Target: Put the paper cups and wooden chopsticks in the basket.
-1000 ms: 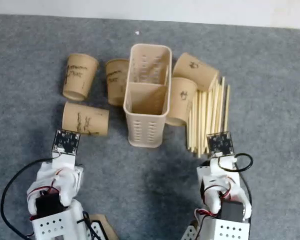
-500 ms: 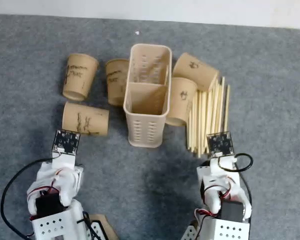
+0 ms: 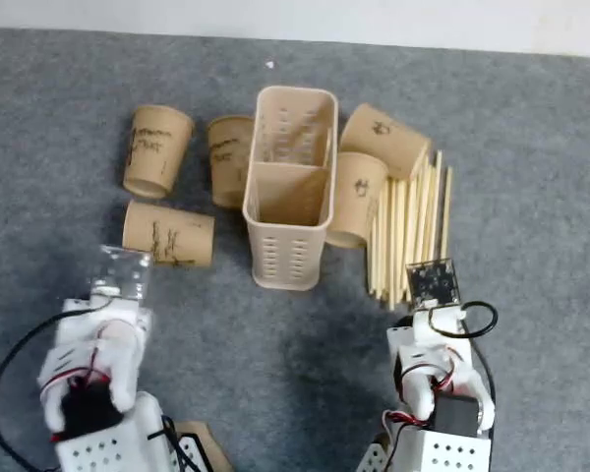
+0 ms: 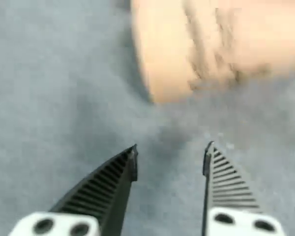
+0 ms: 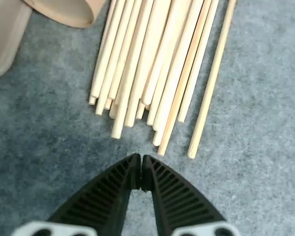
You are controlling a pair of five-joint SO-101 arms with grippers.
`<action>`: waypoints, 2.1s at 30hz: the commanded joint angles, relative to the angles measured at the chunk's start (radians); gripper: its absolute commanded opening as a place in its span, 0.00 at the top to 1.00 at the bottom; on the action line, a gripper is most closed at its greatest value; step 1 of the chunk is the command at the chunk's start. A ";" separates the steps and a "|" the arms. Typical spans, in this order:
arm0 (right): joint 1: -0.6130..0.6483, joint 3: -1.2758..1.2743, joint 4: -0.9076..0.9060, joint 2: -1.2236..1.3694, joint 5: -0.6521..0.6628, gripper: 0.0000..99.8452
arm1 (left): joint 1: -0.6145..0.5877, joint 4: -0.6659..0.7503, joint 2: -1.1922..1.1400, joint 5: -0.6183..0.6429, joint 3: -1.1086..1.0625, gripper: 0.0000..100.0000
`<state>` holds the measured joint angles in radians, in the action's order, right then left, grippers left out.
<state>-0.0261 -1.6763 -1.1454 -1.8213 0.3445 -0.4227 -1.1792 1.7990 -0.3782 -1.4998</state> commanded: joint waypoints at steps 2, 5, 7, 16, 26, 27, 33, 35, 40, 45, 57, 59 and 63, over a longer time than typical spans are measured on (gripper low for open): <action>0.007 -0.124 0.016 -0.004 0.008 0.97 | -0.019 -0.107 -0.084 0.003 0.326 0.76; 0.007 -0.124 0.016 -0.004 0.008 0.97 | -0.018 -0.176 -0.302 0.003 0.542 0.76; 0.007 -0.124 0.016 -0.004 0.008 0.97 | -0.018 -0.203 -0.499 0.008 0.688 0.76; 0.007 -0.124 0.016 -0.004 0.008 0.97 | 0.114 -0.354 -1.308 0.129 1.219 0.67; 0.007 -0.124 0.016 -0.004 0.008 0.97 | 0.113 -0.282 -1.589 0.252 1.345 0.67; 0.007 -0.124 0.016 -0.004 0.008 0.97 | 0.107 -0.259 -1.610 0.252 1.345 0.67; 0.008 -0.124 0.016 -0.004 0.008 0.97 | 0.097 -0.189 -1.776 0.252 1.348 0.67; 0.010 -0.124 0.016 -0.004 0.008 0.97 | 0.101 -0.175 -1.837 0.252 1.353 0.67; 0.012 -0.124 0.016 -0.004 0.008 0.97 | 0.160 -0.170 -1.911 0.250 1.354 0.67; 0.012 -0.122 0.016 -0.004 0.008 0.97 | 0.278 -0.176 -1.873 0.250 1.354 0.71; 0.012 -0.122 0.016 -0.004 0.008 0.97 | 0.375 -0.176 -1.859 0.244 1.391 0.82; 0.012 -0.122 0.016 -0.004 0.008 0.97 | 0.371 -0.176 -1.856 0.244 1.414 0.87; 0.012 -0.122 0.016 -0.004 0.008 0.97 | 0.361 -0.227 -1.856 0.242 1.484 1.00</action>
<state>-0.0230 -1.6763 -1.1454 -1.8213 0.3445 -0.0545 -1.3663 -0.0913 -0.1358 -0.0913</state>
